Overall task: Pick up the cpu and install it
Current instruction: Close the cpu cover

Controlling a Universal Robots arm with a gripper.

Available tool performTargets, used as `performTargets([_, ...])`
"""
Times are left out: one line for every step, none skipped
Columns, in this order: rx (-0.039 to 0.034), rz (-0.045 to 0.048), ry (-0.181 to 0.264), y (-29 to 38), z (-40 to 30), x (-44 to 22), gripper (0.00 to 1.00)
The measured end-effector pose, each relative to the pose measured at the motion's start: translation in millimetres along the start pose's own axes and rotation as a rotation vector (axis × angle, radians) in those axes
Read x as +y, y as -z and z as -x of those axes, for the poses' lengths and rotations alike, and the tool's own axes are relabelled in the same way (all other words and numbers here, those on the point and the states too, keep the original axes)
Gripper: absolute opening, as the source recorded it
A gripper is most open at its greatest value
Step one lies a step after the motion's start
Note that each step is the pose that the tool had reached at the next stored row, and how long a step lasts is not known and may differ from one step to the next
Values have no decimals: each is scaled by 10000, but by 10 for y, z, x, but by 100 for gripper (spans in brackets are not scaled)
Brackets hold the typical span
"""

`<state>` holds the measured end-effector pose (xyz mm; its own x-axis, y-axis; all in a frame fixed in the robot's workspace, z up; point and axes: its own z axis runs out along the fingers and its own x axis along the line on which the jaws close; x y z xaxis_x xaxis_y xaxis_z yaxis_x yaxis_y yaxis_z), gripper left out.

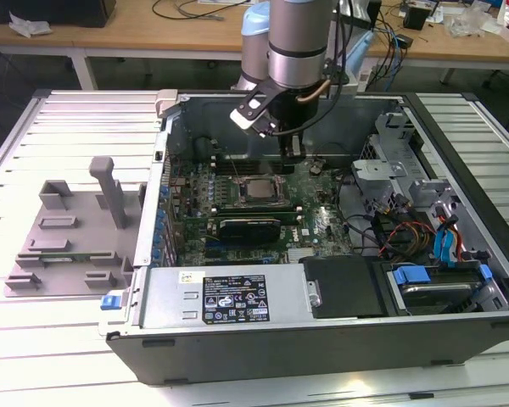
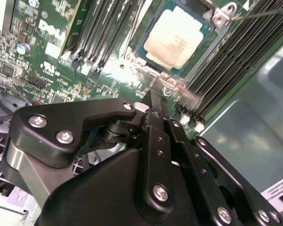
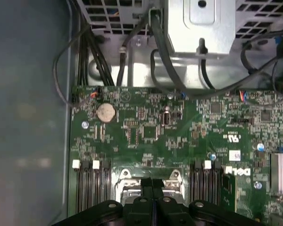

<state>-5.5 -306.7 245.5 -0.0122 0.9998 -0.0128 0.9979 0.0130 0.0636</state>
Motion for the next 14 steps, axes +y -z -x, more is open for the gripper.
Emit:
performTargets([-2, 8, 1, 2, -1, -28, 11])
performTargets([-2, 13, 0, 4, -1, -49, 11])
performTargets([-1, 14, -1, 4, -1, -59, 11])
performTargets([-1, 14, 2, 4, -1, -61, 11])
performTargets([-1, 14, 1, 4, -1, -62, 11])
performTargets([-1, 14, 0, 4, -1, -63, 11])
performTargets([0, 10, 0, 4, -1, -64, 11])
performTargets([2, -31, 1, 3, -1, -64, 11])
performTargets([1, -93, 1, 4, 0, -65, 11])
performTargets([2, -95, 0, 3, -1, -65, 11])
performTargets([3, -95, 1, 2, -1, -64, 11])
performTargets([3, -96, 1, 2, -1, -64, 11])
performTargets([3, -96, 1, 1, -1, -68, 11])
performTargets([3, -96, 1, 0, -1, -76, 11])
